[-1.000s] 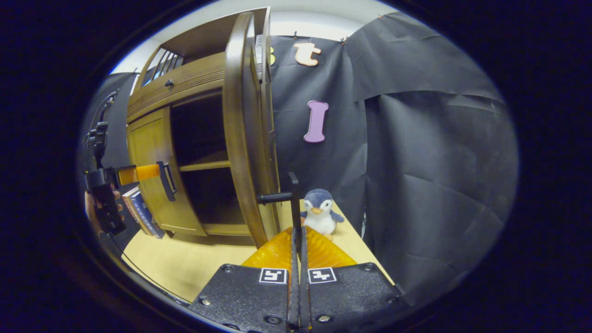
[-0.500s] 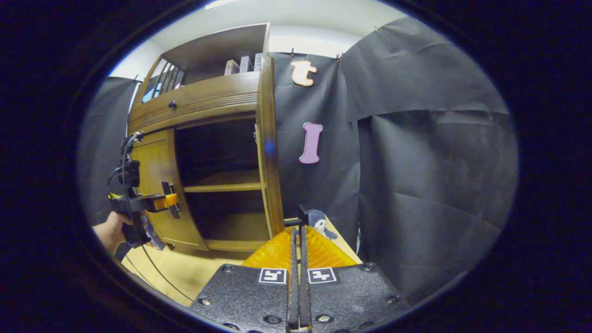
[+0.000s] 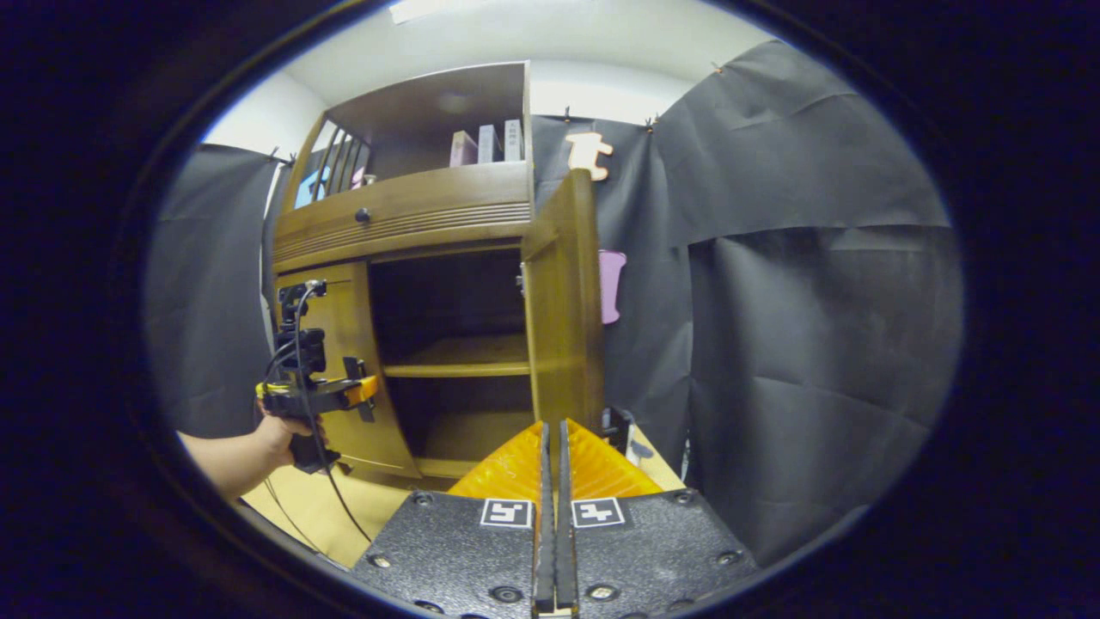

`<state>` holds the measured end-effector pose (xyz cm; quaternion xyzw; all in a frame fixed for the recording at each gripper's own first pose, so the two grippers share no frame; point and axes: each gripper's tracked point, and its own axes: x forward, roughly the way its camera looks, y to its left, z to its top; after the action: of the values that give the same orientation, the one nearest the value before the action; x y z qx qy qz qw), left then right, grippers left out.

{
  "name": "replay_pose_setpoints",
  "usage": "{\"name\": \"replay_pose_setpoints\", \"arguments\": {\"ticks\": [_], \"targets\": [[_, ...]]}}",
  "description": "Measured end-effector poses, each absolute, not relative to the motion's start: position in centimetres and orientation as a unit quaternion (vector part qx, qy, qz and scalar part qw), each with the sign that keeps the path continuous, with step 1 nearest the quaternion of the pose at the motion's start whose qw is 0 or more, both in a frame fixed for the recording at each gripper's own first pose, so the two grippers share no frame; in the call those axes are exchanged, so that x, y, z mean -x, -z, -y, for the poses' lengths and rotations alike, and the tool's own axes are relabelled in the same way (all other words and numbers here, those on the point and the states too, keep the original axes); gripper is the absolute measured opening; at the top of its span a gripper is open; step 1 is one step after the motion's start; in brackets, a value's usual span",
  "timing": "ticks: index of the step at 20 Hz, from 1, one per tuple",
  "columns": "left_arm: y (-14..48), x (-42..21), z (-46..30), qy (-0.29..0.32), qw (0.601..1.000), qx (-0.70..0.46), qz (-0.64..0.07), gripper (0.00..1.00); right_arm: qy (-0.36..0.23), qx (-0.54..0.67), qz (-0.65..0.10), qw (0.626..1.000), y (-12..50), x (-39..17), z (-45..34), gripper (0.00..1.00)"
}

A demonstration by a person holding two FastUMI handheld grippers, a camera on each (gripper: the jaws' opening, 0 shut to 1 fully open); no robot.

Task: Open the right door of the double-door shoe cabinet with the right hand, and open the left door with the left hand.

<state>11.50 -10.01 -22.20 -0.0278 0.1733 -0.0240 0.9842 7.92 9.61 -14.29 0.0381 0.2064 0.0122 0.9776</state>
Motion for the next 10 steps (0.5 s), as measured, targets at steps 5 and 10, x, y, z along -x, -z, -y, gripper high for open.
{"name": "replay_pose_setpoints", "arguments": {"ticks": [5,10], "targets": [[22.2,-11.2,9.4,0.023,0.984,0.019,-0.177,0.31,-0.043,-0.033,-0.215,0.975,14.9,-8.6,-12.9,0.04],[22.1,-10.7,9.5,0.026,0.983,0.022,-0.183,0.25,-0.067,-0.026,-0.207,0.976,15.3,-9.1,-14.4,0.3]]}}
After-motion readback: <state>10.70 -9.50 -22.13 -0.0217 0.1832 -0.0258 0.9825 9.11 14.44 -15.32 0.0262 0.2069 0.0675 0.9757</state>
